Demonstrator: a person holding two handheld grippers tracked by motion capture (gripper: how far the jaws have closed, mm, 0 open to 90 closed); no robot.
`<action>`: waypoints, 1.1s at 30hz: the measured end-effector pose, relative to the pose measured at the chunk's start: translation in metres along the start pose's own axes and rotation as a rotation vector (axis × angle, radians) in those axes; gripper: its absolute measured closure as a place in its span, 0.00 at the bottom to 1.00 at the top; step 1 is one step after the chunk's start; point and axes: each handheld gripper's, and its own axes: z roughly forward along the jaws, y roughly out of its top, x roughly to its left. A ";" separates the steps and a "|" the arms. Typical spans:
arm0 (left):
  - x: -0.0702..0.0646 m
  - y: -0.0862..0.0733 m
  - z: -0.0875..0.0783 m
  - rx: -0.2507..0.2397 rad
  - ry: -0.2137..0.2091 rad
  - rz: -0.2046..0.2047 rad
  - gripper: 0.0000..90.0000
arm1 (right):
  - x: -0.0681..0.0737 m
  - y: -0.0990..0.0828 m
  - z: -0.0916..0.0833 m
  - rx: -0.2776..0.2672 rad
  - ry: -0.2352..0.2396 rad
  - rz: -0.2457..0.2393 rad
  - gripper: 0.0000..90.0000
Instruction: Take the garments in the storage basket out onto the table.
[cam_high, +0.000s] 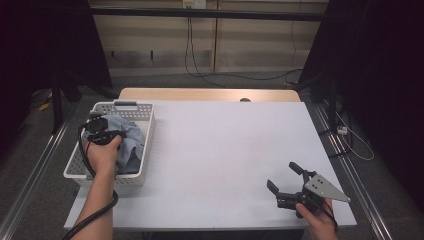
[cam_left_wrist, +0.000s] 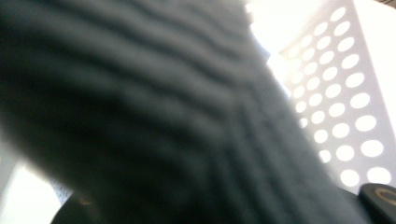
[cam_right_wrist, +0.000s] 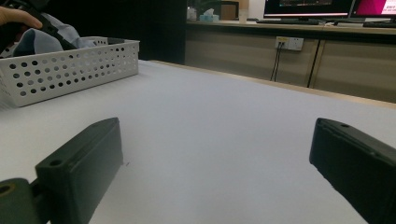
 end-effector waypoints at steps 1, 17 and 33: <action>-0.001 0.000 0.000 -0.004 -0.004 -0.004 0.81 | 0.000 0.000 0.000 0.000 0.000 0.000 0.02; -0.010 0.028 -0.027 -0.056 -0.066 0.028 0.81 | 0.001 0.000 0.000 0.000 0.005 -0.002 0.02; -0.033 0.050 -0.056 -0.059 -0.200 0.102 0.82 | 0.000 0.000 0.000 0.001 0.006 -0.005 0.02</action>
